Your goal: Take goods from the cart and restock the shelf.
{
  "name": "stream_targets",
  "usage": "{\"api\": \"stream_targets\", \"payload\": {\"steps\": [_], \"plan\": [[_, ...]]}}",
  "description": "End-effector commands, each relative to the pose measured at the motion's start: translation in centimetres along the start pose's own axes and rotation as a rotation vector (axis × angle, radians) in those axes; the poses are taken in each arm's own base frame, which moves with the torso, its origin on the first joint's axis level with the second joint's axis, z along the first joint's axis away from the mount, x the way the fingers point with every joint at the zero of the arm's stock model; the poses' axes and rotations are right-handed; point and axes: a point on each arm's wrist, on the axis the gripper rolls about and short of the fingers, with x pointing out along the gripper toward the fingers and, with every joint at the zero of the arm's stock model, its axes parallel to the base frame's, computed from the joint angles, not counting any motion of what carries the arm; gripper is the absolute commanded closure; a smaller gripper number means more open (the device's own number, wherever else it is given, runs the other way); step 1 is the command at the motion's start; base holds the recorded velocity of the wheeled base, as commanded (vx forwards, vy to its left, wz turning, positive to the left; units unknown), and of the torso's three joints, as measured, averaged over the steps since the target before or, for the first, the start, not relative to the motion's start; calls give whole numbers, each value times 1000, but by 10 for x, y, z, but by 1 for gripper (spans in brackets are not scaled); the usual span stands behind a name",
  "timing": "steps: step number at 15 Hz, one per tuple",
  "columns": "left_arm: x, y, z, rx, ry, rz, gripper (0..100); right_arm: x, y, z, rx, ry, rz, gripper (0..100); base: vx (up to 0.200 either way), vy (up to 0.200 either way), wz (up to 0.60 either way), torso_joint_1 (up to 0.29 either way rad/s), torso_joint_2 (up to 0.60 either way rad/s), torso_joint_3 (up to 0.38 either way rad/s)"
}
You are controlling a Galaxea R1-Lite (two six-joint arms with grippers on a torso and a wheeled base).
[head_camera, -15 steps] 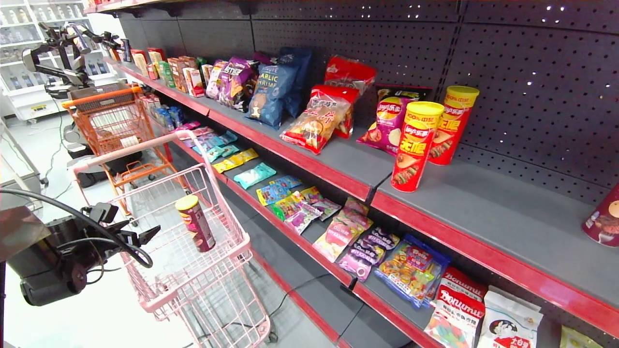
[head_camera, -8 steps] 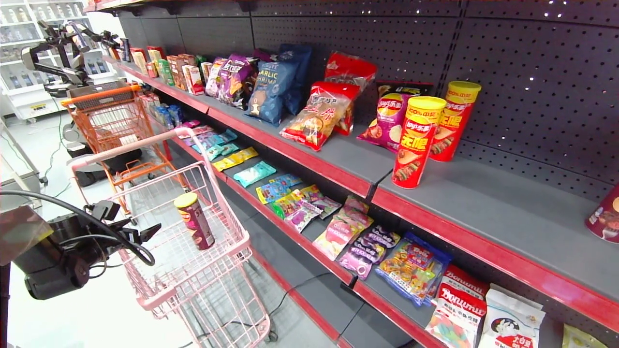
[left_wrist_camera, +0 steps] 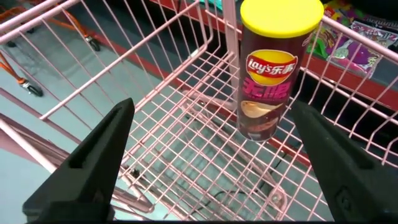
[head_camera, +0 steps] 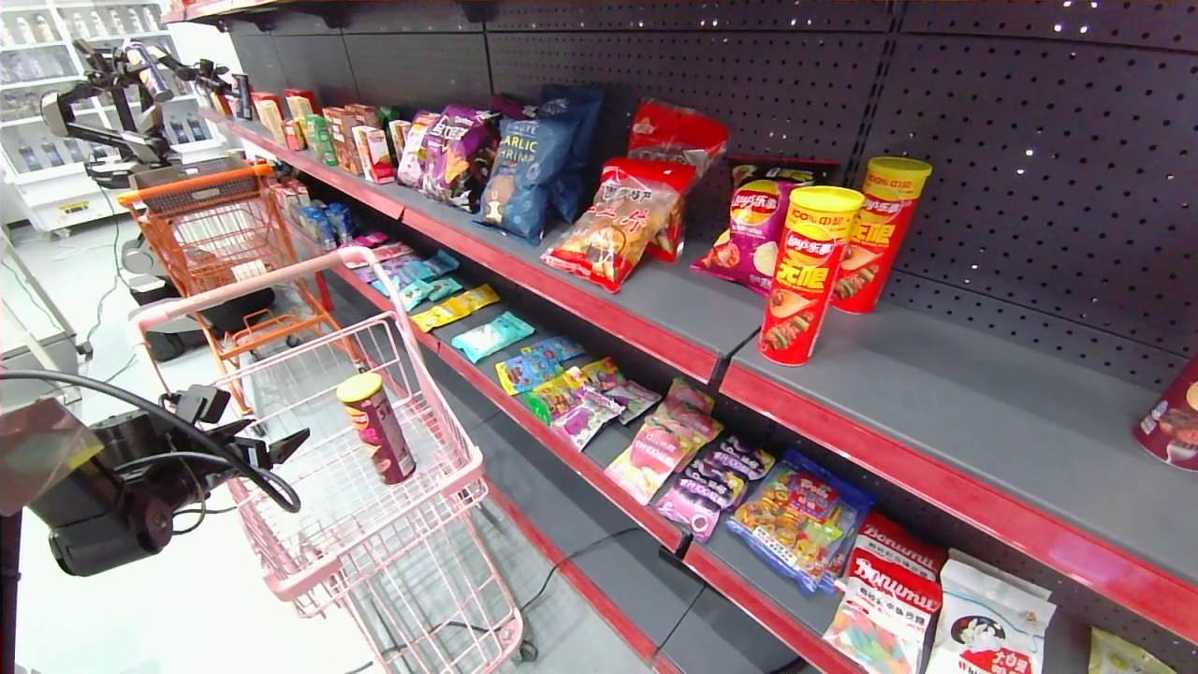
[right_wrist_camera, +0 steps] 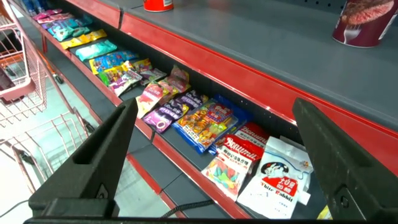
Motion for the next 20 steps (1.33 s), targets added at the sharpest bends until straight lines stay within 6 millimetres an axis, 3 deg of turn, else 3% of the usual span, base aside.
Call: {"api": "stream_targets", "payload": {"steps": [1,6,7,8,10,16,20], "plan": [[-1,1,3,0,-6,1,0,0,0,0,0,1,1,0,0,0,0,0,0,0],[-4,15,22,-8,-10,25,0,0,0,0,0,2,1,0,0,0,0,0,0,0],[-4,15,22,-9,-8,26,0,0,0,0,0,1,1,0,0,0,0,0,0,0],[0,29,22,-26,11,40,0,0,0,0,0,1,1,0,0,0,0,0,0,0],[10,30,18,-28,20,21,0,0,0,0,0,1,1,0,0,0,0,0,0,0],[42,-14,8,-14,48,-118,0,0,0,0,0,2,1,0,0,0,0,0,0,0],[61,-13,0,1,41,-123,0,0,0,0,0,1,1,0,0,0,0,0,0,0]]}}
